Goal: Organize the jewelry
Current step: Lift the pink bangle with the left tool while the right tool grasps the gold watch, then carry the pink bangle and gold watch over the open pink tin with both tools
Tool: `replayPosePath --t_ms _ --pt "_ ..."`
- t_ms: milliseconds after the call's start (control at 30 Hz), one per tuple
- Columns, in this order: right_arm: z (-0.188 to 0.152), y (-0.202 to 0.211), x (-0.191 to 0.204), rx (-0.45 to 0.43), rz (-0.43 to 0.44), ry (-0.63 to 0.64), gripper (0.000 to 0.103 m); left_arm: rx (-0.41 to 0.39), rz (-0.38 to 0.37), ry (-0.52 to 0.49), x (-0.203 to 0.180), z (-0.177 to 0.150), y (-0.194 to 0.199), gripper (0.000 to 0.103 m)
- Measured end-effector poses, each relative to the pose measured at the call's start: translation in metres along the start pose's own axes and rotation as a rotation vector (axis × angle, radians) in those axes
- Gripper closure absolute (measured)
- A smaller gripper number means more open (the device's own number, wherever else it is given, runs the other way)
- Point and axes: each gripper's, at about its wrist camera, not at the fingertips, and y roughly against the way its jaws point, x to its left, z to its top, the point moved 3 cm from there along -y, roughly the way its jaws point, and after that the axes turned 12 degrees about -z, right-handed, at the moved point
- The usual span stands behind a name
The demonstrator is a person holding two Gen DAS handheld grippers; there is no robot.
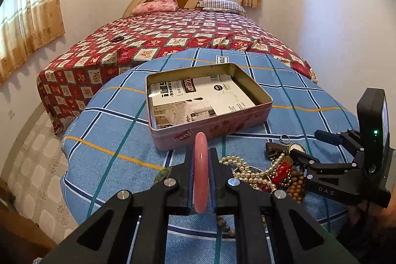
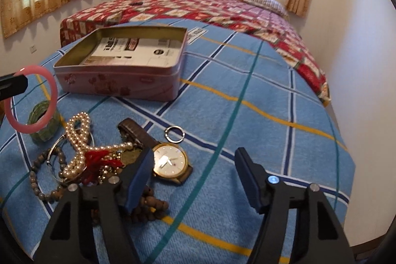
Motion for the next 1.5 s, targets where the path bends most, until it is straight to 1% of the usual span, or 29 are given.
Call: replayPosePath --t_ms 100,167,200,233,300,333,400,500,533,567,633,667,800,867,900,933,1100,1200,1267,1500 --pt "-0.001 -0.003 0.001 0.011 0.036 0.004 0.035 0.003 -0.001 0.001 0.001 0.000 0.000 0.093" --pt "-0.003 -0.002 0.003 0.018 0.069 0.007 0.038 0.003 -0.002 0.005 0.001 0.000 -0.001 0.093" --pt "-0.004 -0.002 0.002 0.025 0.087 0.007 0.041 0.004 -0.003 0.007 0.002 0.000 -0.001 0.093" --pt "-0.004 -0.004 0.004 0.036 0.101 0.013 0.049 0.003 -0.003 0.007 0.002 0.000 -0.001 0.093" --pt "-0.005 -0.005 0.004 0.038 0.116 0.003 0.057 0.003 -0.002 0.007 0.002 0.000 -0.002 0.093" --pt "-0.004 -0.005 0.003 0.042 0.124 -0.005 0.059 0.002 -0.002 0.007 0.001 0.000 -0.002 0.093" --pt "-0.005 -0.004 0.004 0.038 0.125 0.000 0.063 0.002 -0.002 0.004 0.002 0.000 -0.003 0.093" --pt "-0.005 -0.003 0.005 0.033 0.125 0.006 0.065 0.002 -0.001 0.006 0.002 0.000 -0.002 0.093" --pt "-0.005 -0.002 0.005 0.031 0.123 0.007 0.069 0.002 -0.002 0.007 0.002 0.000 -0.002 0.093" --pt "-0.004 0.000 0.005 0.020 0.117 0.010 0.069 0.002 -0.002 0.008 0.002 0.000 -0.002 0.093" --pt "-0.003 0.004 0.005 0.001 0.112 0.009 0.079 0.001 -0.002 0.008 0.002 0.000 -0.002 0.093" --pt "-0.001 0.006 0.005 -0.006 0.102 0.017 0.080 0.002 -0.002 0.008 0.002 -0.001 -0.002 0.093" --pt "0.000 0.004 0.009 -0.008 0.082 0.043 0.079 0.007 -0.003 0.005 0.001 -0.001 -0.003 0.093" --pt "-0.001 -0.002 0.010 0.016 0.086 0.045 0.070 0.020 -0.005 0.014 0.003 -0.003 -0.006 0.093" --pt "-0.002 -0.006 0.011 0.030 0.092 0.042 0.058 0.026 -0.011 0.023 0.005 -0.004 -0.007 0.093" --pt "-0.003 -0.007 0.010 0.035 0.098 0.037 0.056 0.028 -0.015 0.030 0.006 -0.004 -0.008 0.093" --pt "-0.001 -0.010 0.007 0.048 0.148 0.042 0.055 0.027 -0.014 0.024 0.004 -0.004 -0.008 0.093" --pt "0.000 -0.011 0.009 0.042 0.145 0.074 0.056 0.028 -0.017 0.022 0.004 -0.005 -0.008 0.093" --pt "0.001 -0.011 0.011 0.039 0.159 0.084 0.064 0.028 -0.018 0.023 0.004 -0.005 -0.007 0.093" --pt "-0.002 -0.005 0.012 0.020 0.165 0.081 0.065 0.026 -0.021 0.024 0.005 -0.004 -0.006 0.093"
